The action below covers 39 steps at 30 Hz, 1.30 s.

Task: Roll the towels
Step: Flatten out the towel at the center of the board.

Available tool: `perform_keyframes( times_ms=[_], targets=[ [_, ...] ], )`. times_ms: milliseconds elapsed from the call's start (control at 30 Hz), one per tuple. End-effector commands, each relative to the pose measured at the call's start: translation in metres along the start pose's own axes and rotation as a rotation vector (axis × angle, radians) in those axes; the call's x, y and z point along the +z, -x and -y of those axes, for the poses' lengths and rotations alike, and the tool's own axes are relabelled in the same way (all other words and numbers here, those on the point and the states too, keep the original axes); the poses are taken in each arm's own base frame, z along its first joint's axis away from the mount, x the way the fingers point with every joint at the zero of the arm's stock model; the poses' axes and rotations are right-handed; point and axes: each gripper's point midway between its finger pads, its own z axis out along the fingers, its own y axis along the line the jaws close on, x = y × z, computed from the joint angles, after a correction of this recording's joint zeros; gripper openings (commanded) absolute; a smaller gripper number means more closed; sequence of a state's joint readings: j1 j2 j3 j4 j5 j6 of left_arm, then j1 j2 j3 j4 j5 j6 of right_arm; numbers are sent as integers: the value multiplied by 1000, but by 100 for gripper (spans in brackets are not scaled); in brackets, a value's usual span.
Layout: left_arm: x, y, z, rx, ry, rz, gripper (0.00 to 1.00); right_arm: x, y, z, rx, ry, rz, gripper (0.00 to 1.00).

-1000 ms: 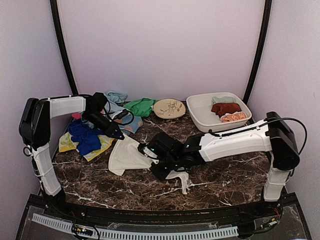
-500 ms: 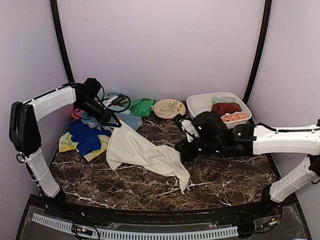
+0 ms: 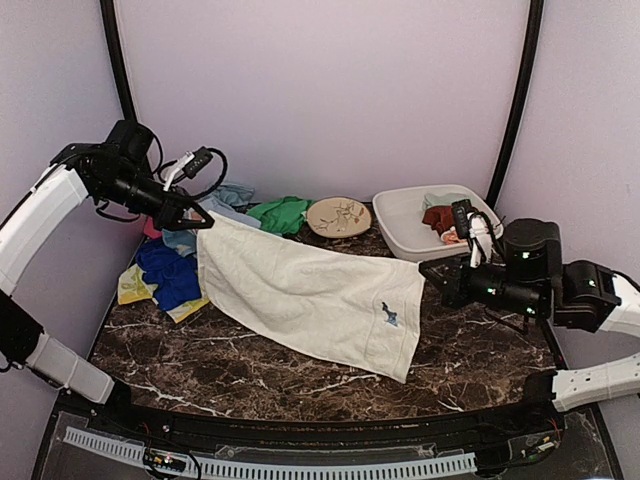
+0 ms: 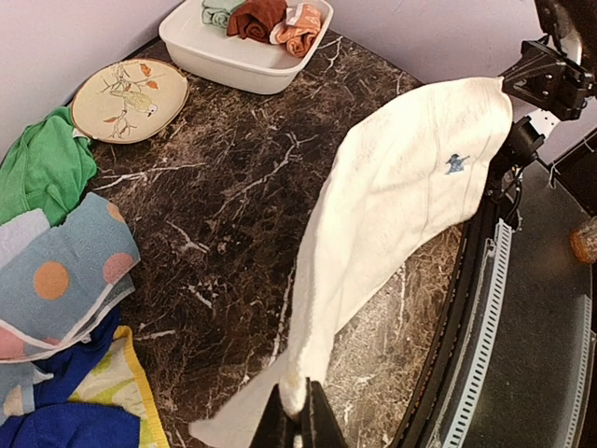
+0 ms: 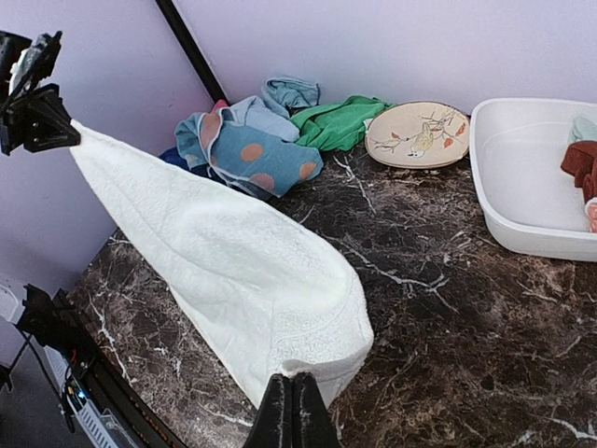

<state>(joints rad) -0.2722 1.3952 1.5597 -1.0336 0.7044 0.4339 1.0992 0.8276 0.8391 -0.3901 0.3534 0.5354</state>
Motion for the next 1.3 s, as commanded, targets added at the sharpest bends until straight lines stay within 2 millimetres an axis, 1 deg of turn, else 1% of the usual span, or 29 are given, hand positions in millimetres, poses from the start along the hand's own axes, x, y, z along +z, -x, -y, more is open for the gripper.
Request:
perform_keyframes(
  times_ms=[0,100,200,300,400,467,533,600,700,800,833,867,933,1033,1133,1200,1267],
  targets=[
    [-35,2,40,3,-39,37,0,-25,11,17,60,-47,43,0],
    [-49,-1,55,10,-34,50,0,-36,13,25,64,-81,39,0],
    [-53,-11,61,1,-28,37,0,-38,9,36,61,-147,21,0],
    [-44,-28,51,-17,7,0,0,-31,4,46,40,-219,2,0],
    [-23,-45,40,-44,1,-26,0,-9,-10,55,-7,-290,-53,0],
    [-5,-57,22,-62,24,-48,0,11,-21,66,-30,-327,-98,0],
    [16,-68,-1,-79,58,-76,0,34,-32,76,-40,-331,-147,0],
    [37,-81,-23,-96,85,-113,0,54,-37,89,-49,-347,-174,0],
    [61,-90,-57,-89,148,-144,0,77,-36,107,-66,-368,-178,0],
    [78,-96,-94,-65,249,-165,0,94,-36,138,-68,-454,-188,0],
    [82,-97,-103,-55,276,-165,0,98,-36,149,-65,-490,-199,0],
    [86,-98,-112,-46,298,-165,0,103,-38,156,-68,-506,-217,0],
    [94,-99,-121,-41,307,-158,0,117,-42,161,-86,-500,-238,0],
    [106,-106,-124,-52,278,-166,0,136,-52,162,-98,-473,-272,0],
    [117,-114,-131,-53,280,-177,0,151,-56,165,-110,-470,-289,0],
    [120,-119,-138,-49,299,-189,0,159,-54,169,-118,-480,-294,0],
    [121,-119,-146,-39,328,-195,0,165,-47,171,-119,-482,-291,0]
  ],
)
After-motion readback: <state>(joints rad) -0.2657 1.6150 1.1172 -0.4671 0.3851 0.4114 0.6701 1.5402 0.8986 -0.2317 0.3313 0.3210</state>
